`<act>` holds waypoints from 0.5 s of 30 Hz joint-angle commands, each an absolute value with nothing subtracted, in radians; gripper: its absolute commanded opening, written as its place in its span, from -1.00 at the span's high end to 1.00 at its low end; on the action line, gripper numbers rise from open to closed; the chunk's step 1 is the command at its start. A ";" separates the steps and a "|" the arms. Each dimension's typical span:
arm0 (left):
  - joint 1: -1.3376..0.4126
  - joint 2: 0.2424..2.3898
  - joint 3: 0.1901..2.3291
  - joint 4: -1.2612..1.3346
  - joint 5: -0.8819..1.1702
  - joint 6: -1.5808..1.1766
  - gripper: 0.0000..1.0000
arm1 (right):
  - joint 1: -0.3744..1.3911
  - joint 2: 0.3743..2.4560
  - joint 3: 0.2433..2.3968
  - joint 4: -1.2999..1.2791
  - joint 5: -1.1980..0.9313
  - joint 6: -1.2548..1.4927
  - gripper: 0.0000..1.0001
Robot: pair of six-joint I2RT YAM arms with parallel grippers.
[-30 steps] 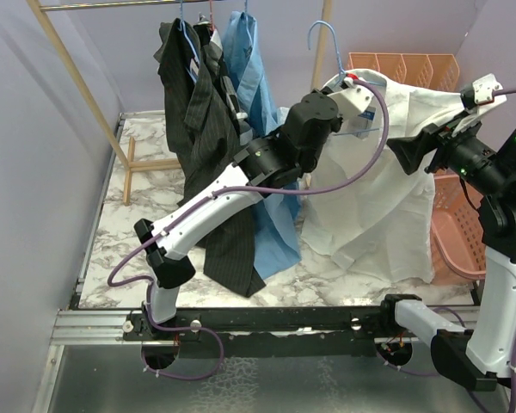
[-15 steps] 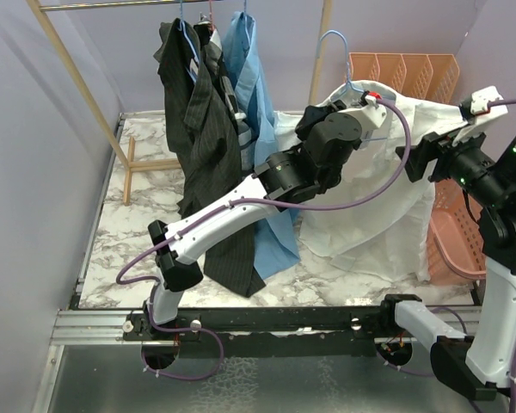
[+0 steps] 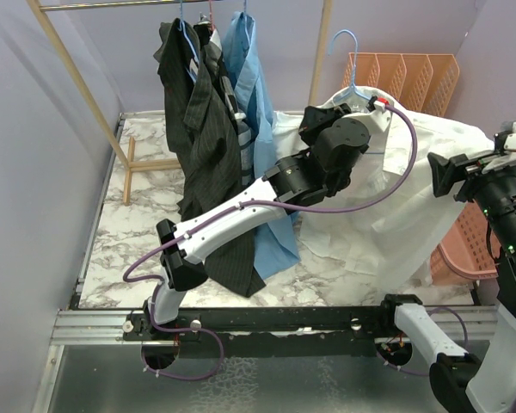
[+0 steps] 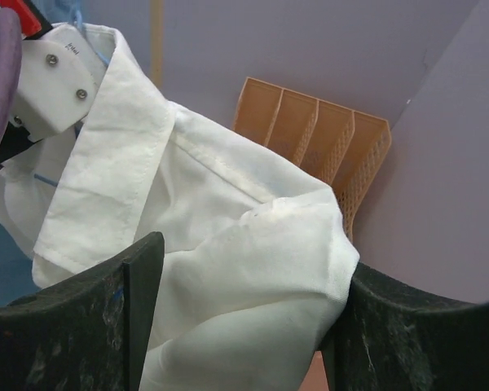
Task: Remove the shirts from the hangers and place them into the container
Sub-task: Remove the shirt from the hanger.
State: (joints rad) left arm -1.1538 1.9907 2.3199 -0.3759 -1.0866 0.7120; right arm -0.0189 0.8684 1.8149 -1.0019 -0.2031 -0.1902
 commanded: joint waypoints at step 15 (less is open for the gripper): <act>-1.151 1.924 2.390 -0.196 -1.192 0.889 1.00 | -0.014 0.799 1.570 -1.226 -0.413 -0.270 -0.70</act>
